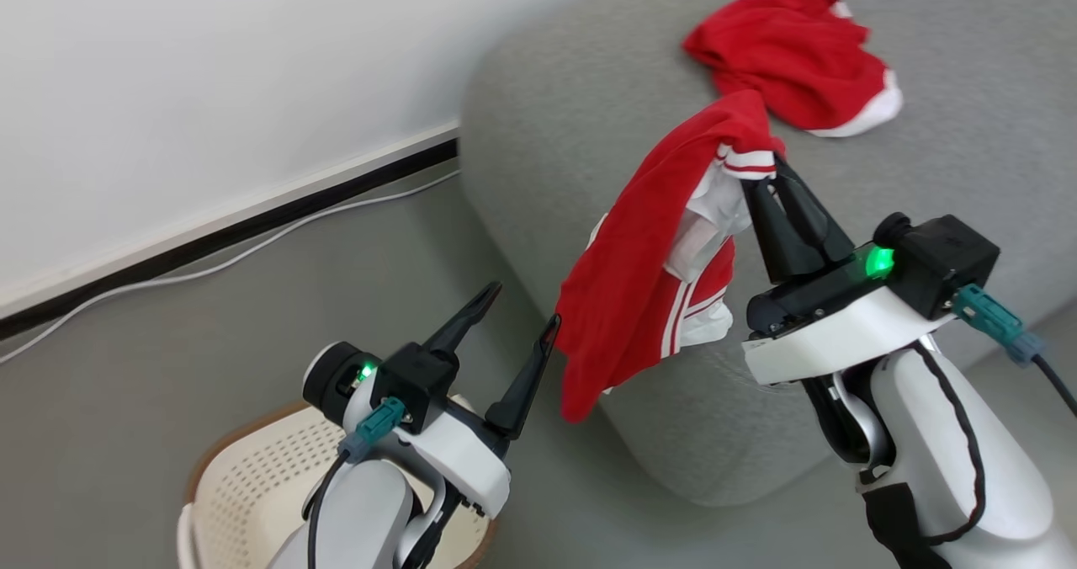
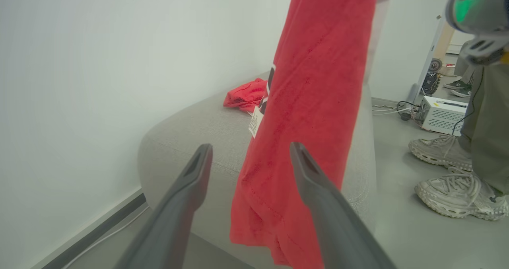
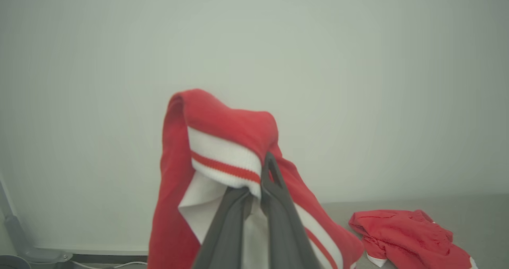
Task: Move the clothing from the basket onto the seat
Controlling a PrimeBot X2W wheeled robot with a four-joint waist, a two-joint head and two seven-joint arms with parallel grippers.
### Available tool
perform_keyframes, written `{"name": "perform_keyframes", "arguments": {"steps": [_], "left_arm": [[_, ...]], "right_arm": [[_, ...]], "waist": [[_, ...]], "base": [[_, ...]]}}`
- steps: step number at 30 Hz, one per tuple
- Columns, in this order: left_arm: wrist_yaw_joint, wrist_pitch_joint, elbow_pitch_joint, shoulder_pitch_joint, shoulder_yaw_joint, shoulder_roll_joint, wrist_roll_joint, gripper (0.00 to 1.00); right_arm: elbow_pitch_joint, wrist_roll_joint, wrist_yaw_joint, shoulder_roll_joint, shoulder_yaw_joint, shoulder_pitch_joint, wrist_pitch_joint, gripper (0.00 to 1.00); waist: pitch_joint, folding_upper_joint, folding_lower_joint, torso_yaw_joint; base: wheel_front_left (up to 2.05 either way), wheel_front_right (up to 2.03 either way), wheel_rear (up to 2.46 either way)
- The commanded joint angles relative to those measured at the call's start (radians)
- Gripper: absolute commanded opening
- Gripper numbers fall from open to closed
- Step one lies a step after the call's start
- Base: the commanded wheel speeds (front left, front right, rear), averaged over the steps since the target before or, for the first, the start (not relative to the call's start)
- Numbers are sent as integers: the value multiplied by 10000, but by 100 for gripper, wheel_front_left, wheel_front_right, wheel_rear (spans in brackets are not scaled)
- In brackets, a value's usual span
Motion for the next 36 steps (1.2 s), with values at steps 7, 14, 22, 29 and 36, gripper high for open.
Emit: {"name": "perform_keyframes", "arguments": {"steps": [7,14,22,29,36], "left_arm": [[-172,-59,-134,-111,-39,2,165,100],[-240,-59,166,-576,-561,-81,22,100],[-254,-59,158,-598,-903,233,-204,100],[-255,-59,-89,-423,-774,736,-183,100],[-130,65,-763,-400,-679,1400,112,100]], "right_arm": [[-1091,-245,12,-175,-1049,649,-57,0],[-1817,-508,12,-216,-2072,1388,-57,0],[-1967,-881,12,-682,-2623,1234,-57,0],[-1243,-853,12,-1366,-3258,-438,-57,0],[-128,-820,12,-1649,-3365,-2735,-57,0]], "waist": [[-60,-1,0,-1272],[289,-1,0,-1394],[702,-1,0,-1396],[1424,-1,0,-1410],[2609,-1,0,-1367]], "base": [[0,0,0],[2,2,2],[8,8,8],[0,0,0],[0,0,0]]}}
